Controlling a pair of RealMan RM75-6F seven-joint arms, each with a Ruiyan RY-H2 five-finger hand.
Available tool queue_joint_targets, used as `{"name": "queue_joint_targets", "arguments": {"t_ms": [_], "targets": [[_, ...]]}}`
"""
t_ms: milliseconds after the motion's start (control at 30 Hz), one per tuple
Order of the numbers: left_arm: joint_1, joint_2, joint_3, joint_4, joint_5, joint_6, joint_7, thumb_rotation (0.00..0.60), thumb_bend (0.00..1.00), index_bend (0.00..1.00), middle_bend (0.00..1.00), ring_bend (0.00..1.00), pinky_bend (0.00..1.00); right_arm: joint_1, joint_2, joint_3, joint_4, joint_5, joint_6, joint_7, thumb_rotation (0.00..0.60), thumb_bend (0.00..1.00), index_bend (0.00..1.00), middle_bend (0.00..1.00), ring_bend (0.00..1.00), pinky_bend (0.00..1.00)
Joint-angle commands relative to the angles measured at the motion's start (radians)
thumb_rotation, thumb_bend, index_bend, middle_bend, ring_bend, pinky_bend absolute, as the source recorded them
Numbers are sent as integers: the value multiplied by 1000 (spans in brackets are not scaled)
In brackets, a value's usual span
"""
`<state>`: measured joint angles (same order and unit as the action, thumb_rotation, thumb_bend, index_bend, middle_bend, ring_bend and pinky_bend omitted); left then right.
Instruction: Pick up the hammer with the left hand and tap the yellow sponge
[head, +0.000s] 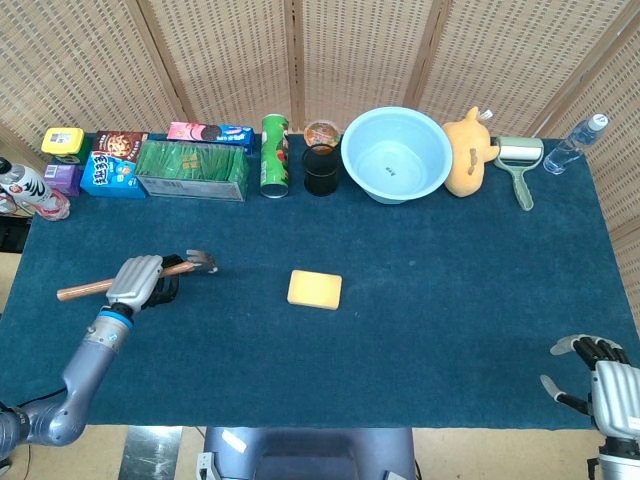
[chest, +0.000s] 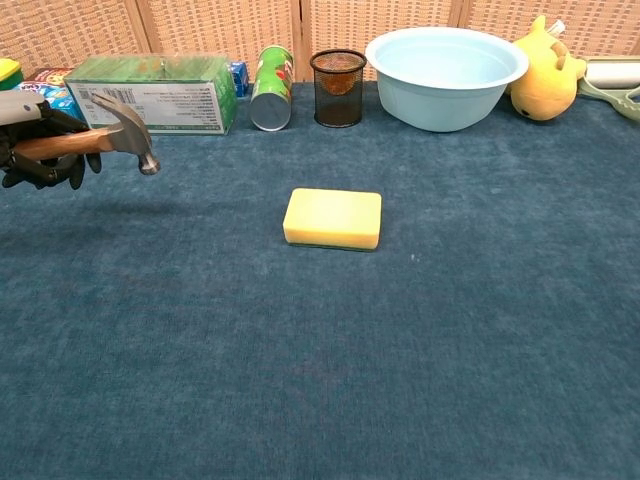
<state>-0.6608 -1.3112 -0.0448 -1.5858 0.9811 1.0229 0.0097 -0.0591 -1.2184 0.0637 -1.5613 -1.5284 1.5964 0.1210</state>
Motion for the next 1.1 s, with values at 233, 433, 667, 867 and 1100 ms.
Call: {"name": "queue_joint_targets", "arguments": {"t_ms": [233, 433, 667, 867, 1100], "targets": [[17, -100, -20, 115, 33, -34, -35, 600, 769, 463, 555, 643, 702, -3, 0, -4, -4, -2, 6, -8, 600, 218, 462, 413, 332, 241], [4, -159, -50, 152, 58, -53, -44, 600, 725, 463, 555, 644, 683, -10, 7, -5, -10, 2, 16, -7, 600, 218, 462, 413, 332, 241], [-20, -207, -78, 154, 75, -80, -32, 600, 714, 463, 556, 644, 667, -16, 8, -6, -4, 5, 22, 3, 600, 219, 463, 413, 332, 241], [-47, -251, -102, 163, 55, -112, 3, 600, 567, 410, 513, 525, 574, -20, 8, -7, 0, 5, 28, 12, 600, 218, 463, 413, 332, 241], [-67, -235, -104, 135, 73, -187, -20, 600, 172, 7, 120, 44, 177, -30, 15, -8, 1, 6, 41, 22, 600, 219, 463, 413, 331, 241]]}}
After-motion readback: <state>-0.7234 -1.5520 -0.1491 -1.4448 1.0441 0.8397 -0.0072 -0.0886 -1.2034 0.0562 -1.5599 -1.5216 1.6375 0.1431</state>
